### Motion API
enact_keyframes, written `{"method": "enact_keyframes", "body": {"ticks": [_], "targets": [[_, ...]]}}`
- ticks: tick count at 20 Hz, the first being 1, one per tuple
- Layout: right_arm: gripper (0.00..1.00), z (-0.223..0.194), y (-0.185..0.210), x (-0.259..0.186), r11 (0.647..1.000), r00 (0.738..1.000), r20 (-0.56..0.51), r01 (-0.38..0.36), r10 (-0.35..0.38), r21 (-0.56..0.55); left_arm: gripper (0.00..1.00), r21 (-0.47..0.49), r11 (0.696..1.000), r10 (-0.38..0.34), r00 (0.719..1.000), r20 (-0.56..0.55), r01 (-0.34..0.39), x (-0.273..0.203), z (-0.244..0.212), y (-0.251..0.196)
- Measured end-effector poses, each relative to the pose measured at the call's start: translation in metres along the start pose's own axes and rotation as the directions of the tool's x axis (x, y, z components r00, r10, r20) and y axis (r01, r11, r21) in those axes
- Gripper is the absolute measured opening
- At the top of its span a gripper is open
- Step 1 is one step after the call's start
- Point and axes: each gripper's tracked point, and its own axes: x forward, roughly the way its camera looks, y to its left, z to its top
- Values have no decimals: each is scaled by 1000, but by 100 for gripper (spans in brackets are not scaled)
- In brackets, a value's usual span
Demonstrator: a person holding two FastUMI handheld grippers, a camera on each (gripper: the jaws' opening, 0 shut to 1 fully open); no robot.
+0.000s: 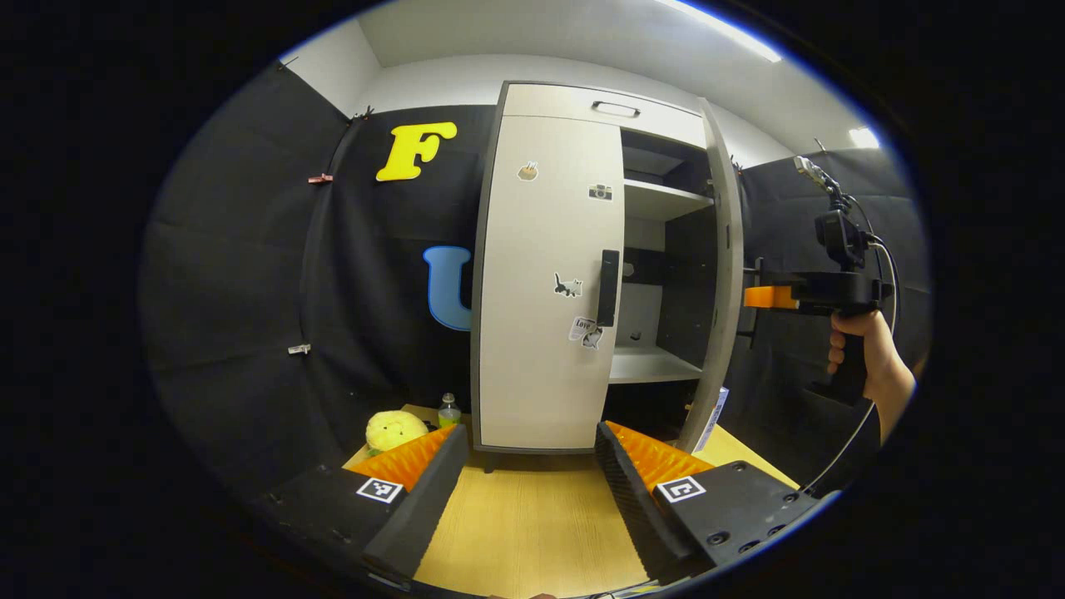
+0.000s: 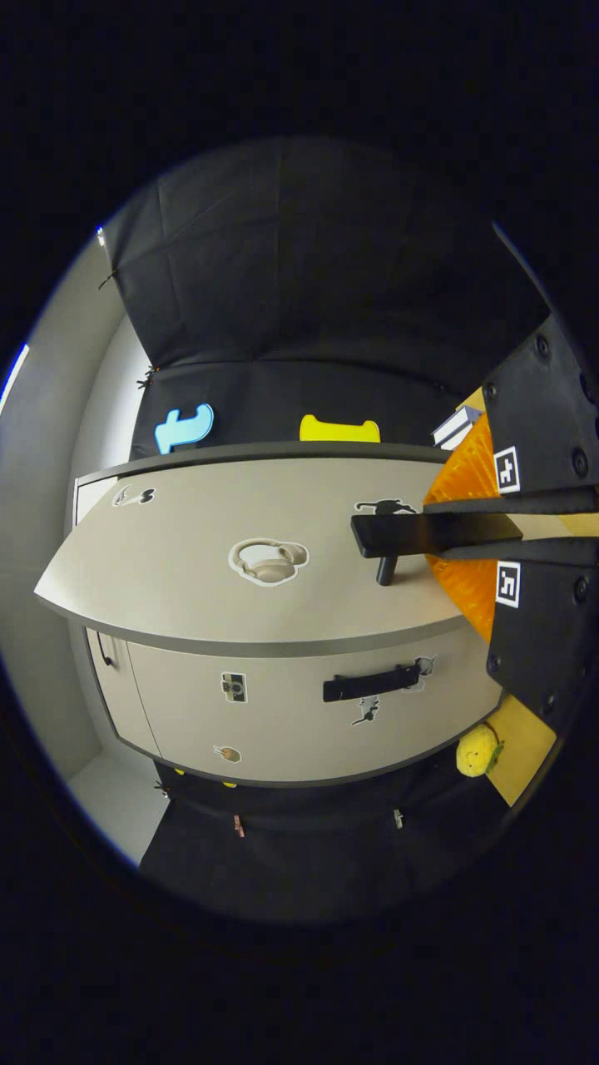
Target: Open the right door of the double-door shoe cabinet with the right hand, and open the left door with the left hand.
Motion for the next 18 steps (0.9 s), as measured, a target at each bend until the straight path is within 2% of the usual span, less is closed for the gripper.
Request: {"method": "enact_keyframes", "body": {"ticks": [6, 9, 11, 13, 14, 15, 16, 18], "targets": [[14, -1, -32, -7, 995, 998, 8, 68, -68, -69, 95, -26, 1000, 13, 1000, -9, -13, -4, -11, 7], [9, 0, -66, -6, 982, 990, 20, 140, -138, -127, 95, -49, 999, -2, 1000, -18, 1, -4, -15, 2], [9, 2, -96, -3, 981, 985, 21, 171, -170, -91, 95, -46, 999, -9, 1000, -23, 8, -3, -16, -2], [6, -1, -99, -3, 995, 997, -6, 77, -77, 62, 95, -42, 999, -21, 999, -31, 20, -1, -17, -8], [11, 0, -98, -7, 995, 999, -16, 47, -46, 91, 95, -42, 999, -33, 999, -37, 32, 0, -17, -12], [6, 0, -96, -5, 997, 999, -18, 40, -39, 71, 95, -40, 998, -50, 998, -43, 48, 1, -18, -19], [7, 0, -97, -8, 998, 999, -10, 51, -51, 35, 95, -34, 997, -65, 997, -49, 63, 3, -18, -25], [5, 1, -105, -12, 996, 996, 5, 86, -86, -12, 95, -13, 996, -91, 995, -48, 90, 6, -15, -34]]}}
